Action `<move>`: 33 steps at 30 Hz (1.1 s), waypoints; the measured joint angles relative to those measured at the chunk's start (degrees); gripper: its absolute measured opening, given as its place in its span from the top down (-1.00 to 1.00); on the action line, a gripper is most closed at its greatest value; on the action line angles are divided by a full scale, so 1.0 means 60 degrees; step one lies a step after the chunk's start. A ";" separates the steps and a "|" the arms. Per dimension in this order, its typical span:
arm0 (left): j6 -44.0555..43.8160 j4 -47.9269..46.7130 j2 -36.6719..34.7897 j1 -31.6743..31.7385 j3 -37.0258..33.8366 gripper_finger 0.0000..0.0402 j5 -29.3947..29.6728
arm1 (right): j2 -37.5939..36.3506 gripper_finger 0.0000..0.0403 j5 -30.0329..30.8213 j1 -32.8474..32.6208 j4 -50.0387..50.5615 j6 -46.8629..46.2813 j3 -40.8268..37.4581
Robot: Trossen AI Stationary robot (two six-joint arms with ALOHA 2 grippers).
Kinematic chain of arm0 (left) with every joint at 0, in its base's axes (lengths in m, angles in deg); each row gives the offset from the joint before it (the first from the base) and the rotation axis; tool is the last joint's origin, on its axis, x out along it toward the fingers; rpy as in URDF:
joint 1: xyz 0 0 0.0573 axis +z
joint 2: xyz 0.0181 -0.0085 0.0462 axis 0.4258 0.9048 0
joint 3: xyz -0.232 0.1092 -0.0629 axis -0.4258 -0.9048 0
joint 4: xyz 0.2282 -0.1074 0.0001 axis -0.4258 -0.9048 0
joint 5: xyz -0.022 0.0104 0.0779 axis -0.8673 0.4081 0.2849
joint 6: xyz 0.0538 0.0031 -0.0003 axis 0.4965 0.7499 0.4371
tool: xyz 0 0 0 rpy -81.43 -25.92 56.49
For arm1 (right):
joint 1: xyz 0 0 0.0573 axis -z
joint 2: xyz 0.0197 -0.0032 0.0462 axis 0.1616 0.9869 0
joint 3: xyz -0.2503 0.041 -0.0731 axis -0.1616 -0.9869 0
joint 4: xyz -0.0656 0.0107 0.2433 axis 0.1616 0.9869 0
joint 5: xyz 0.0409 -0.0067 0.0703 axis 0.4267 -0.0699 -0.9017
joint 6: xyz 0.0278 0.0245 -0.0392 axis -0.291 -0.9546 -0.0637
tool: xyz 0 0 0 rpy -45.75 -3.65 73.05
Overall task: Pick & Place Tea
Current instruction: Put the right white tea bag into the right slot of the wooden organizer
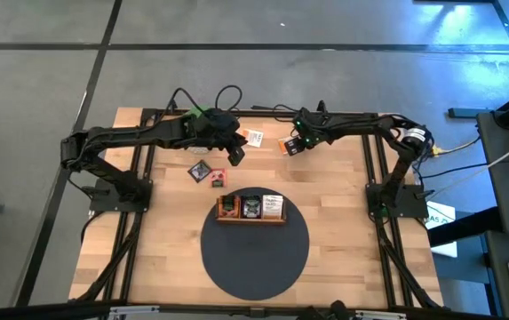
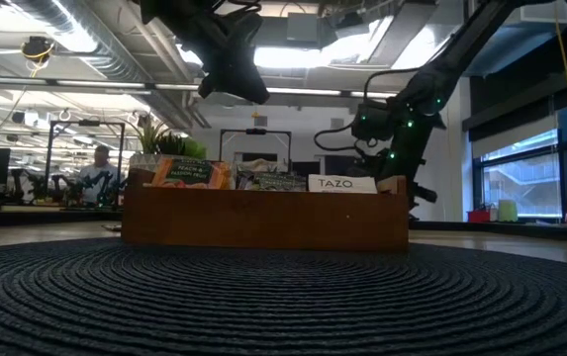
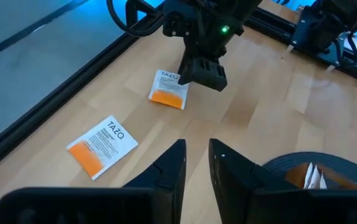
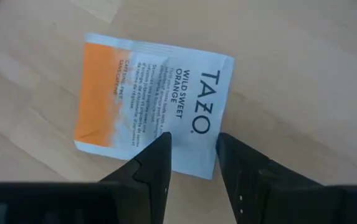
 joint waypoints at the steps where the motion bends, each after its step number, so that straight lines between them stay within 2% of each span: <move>1: 0.0000 0.0000 0.0000 0.0000 0.0000 0.66 0.0002 | 0.0000 0.33 0.0008 0.0000 0.0004 0.0004 0.0000; 6: 0.0004 0.0000 0.0000 0.0000 0.0000 0.67 0.0004 | 0.0008 0.42 0.0132 0.0004 0.0323 -0.0007 0.0015; 16: 0.0004 0.0000 0.0004 -0.0032 0.0000 0.68 0.0007 | 0.0291 0.95 0.0219 0.0015 0.0572 0.0458 0.0047; 25: 0.0004 -0.0064 0.0004 -0.0106 0.0007 0.66 0.0021 | -0.0112 0.98 0.0118 -0.0064 0.0687 0.1033 -0.0017; 33: 0.0126 -0.0412 0.0004 -0.0076 0.0007 0.68 0.0361 | -0.2285 0.99 0.0272 -0.0963 0.1959 0.2004 0.0265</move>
